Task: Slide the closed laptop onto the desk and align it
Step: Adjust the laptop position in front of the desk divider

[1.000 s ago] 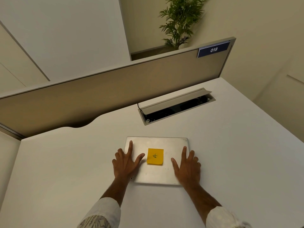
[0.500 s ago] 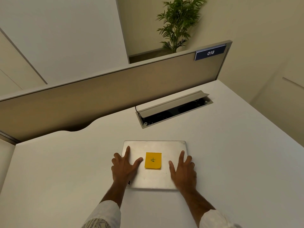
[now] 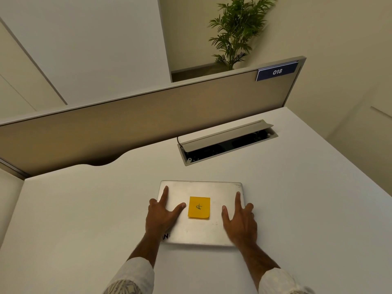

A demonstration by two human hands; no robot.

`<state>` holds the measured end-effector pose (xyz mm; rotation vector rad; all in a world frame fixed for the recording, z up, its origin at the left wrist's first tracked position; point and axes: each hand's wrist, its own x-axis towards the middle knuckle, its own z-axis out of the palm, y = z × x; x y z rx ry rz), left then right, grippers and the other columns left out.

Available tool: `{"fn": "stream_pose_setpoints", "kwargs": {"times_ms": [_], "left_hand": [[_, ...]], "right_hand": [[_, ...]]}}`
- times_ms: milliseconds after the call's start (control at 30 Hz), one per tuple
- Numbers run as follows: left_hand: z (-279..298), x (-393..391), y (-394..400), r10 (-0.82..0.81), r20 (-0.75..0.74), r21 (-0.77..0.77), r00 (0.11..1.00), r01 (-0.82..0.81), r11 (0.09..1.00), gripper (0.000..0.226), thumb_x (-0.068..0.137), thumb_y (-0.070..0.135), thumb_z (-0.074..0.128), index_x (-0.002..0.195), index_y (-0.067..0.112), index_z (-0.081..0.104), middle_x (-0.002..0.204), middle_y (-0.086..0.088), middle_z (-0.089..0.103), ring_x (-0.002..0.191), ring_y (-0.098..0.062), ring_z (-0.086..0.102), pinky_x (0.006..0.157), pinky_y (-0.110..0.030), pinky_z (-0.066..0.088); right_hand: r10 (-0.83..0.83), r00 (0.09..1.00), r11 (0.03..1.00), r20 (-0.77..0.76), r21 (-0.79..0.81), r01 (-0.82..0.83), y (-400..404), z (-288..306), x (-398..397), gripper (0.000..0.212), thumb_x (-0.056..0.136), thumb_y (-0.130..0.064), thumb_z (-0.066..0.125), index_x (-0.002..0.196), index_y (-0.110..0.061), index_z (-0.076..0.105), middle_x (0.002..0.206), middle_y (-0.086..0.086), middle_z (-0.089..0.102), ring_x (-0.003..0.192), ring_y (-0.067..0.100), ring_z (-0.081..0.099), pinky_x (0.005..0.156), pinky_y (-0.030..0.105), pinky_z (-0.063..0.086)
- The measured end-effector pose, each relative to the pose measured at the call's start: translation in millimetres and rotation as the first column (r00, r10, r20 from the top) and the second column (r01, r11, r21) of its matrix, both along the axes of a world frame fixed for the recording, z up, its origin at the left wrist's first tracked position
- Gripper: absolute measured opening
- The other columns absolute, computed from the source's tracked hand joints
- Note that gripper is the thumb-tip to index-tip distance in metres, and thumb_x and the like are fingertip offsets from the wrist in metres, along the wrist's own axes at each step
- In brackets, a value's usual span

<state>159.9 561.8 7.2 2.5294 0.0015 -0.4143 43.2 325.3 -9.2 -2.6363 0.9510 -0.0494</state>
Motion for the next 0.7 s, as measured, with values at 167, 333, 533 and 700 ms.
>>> {"fn": "stream_pose_setpoints", "kwargs": {"times_ms": [167, 333, 533, 700], "left_hand": [[8, -9, 1, 0.013, 0.008, -0.002, 1.0, -0.013, 1.0, 0.107, 0.067, 0.095, 0.046, 0.156, 0.049, 0.008, 0.126, -0.008, 0.045, 0.119, -0.03, 0.056, 0.093, -0.043, 0.054], [21, -21, 10, 0.069, 0.02, -0.009, 0.997, -0.069, 0.998, 0.107, 0.067, 0.095, 0.045, 0.157, 0.049, 0.007, 0.128, -0.007, 0.044, 0.12, -0.029, 0.056, 0.093, -0.044, 0.054], [34, -39, 21, 0.149, 0.045, -0.02, 0.988, -0.149, 0.989, 0.107, 0.07, 0.092, 0.045, 0.158, 0.047, 0.004, 0.127, -0.009, 0.043, 0.118, -0.03, 0.057, 0.093, -0.045, 0.054], [40, -60, 30, 0.239, 0.068, -0.011, 0.969, -0.239, 0.971, 0.105, 0.074, 0.089, 0.046, 0.158, 0.043, 0.004, 0.127, -0.01, 0.044, 0.118, -0.029, 0.055, 0.091, -0.044, 0.054]], "right_hand": [[0.032, 0.999, 0.999, 0.022, 0.011, -0.032, -4, 6, 0, 0.079, 0.092, -0.07, 0.027, 0.157, -0.032, 0.006, 0.126, 0.012, 0.043, 0.08, 0.017, 0.062, 0.07, 0.026, 0.056], [0.096, 0.995, 0.995, 0.038, -0.001, -0.096, -2, 17, 5, 0.079, 0.091, -0.072, 0.025, 0.156, -0.032, 0.004, 0.132, 0.012, 0.041, 0.09, 0.019, 0.064, 0.077, 0.028, 0.06], [0.21, 0.977, 0.977, 0.033, -0.039, -0.209, -3, 34, 20, 0.08, 0.09, -0.073, 0.023, 0.155, -0.032, 0.004, 0.136, 0.01, 0.04, 0.095, 0.019, 0.063, 0.079, 0.028, 0.059], [0.332, 0.943, 0.943, 0.036, -0.053, -0.33, -3, 42, 33, 0.079, 0.09, -0.073, 0.023, 0.155, -0.032, 0.005, 0.131, 0.01, 0.04, 0.092, 0.017, 0.061, 0.075, 0.028, 0.057]]}}
